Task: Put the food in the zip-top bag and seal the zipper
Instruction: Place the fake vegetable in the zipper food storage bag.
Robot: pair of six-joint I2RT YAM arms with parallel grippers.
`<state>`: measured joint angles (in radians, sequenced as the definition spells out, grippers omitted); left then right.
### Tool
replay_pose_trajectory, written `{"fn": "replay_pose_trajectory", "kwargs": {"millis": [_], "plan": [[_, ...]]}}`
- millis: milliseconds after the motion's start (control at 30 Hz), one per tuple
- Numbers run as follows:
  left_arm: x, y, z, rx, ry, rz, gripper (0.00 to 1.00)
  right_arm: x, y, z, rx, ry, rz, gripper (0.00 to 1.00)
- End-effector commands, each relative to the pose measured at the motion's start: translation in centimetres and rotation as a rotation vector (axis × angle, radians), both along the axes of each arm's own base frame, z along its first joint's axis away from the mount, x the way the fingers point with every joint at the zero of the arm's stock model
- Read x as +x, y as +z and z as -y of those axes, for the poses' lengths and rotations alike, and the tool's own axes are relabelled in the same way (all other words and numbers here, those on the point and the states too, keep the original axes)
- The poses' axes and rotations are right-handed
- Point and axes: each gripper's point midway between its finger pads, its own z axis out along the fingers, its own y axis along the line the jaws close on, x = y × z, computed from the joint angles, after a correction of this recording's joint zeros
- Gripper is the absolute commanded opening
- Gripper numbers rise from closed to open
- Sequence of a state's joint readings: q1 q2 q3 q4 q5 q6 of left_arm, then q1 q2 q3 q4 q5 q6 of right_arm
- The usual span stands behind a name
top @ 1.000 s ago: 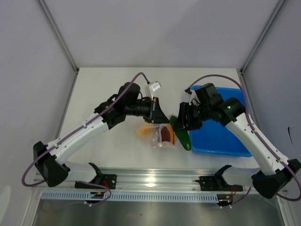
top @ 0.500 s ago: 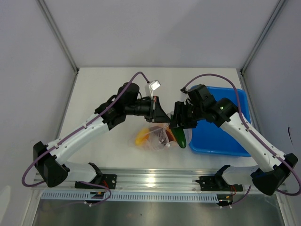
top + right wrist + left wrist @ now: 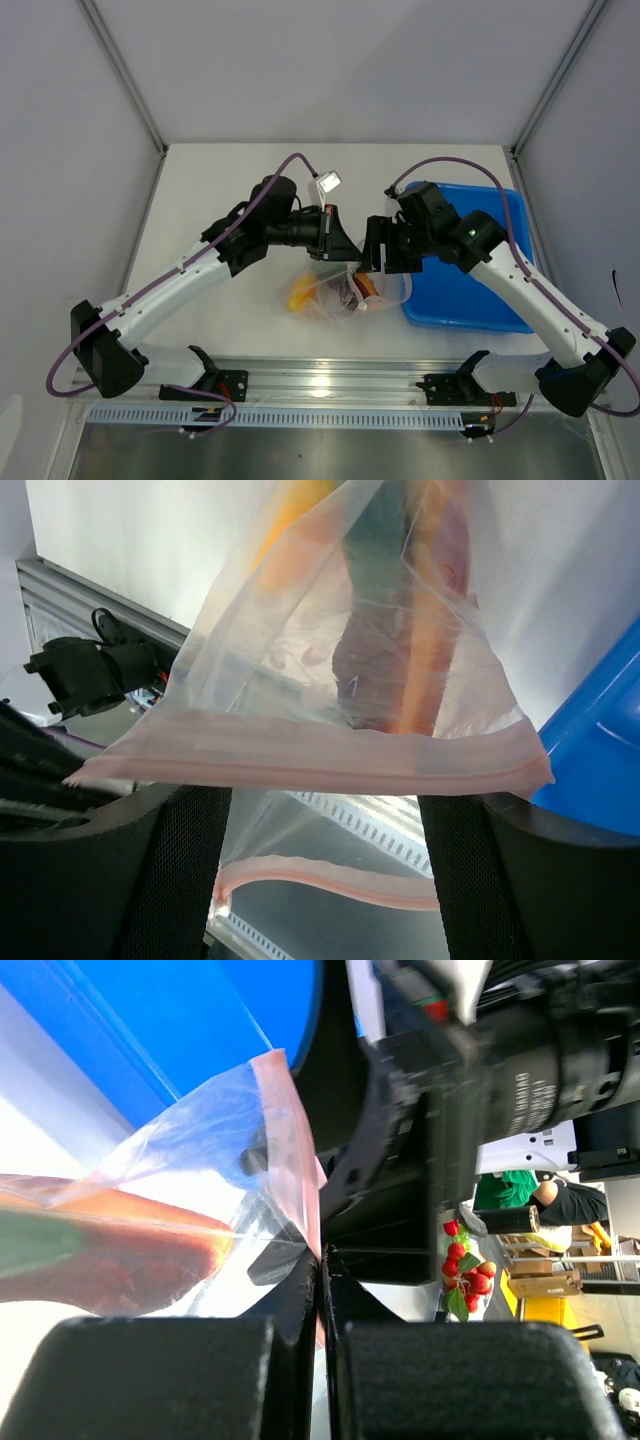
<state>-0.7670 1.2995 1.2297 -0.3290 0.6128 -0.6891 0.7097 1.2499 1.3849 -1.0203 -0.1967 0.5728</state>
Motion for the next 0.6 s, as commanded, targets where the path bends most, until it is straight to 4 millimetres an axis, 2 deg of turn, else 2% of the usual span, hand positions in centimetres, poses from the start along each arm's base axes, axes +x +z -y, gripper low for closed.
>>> {"fn": "replay_pose_trajectory", "kwargs": {"millis": [0, 200, 367, 500, 567], "plan": [[-0.4, 2.4, -0.6, -0.043, 0.001, 0.057, 0.00, -0.1, 3.2, 0.6, 0.039, -0.002, 0.096, 0.74], [-0.1, 2.4, -0.9, -0.023, 0.015, 0.073, 0.00, -0.9, 5.5, 2.1, 0.045, -0.011, 0.162, 0.72], [0.1, 2.3, -1.2, -0.003, 0.030, 0.089, 0.01, -0.8, 7.3, 4.3, 0.016, -0.059, 0.257, 0.70], [0.1, 2.5, -1.4, 0.002, 0.032, 0.097, 0.01, -0.7, 6.4, 5.3, -0.030, -0.080, 0.260, 0.63], [0.0, 2.7, -1.6, 0.004, 0.034, 0.107, 0.01, -0.4, 5.3, 5.9, -0.068, -0.101, 0.259, 0.60]]}}
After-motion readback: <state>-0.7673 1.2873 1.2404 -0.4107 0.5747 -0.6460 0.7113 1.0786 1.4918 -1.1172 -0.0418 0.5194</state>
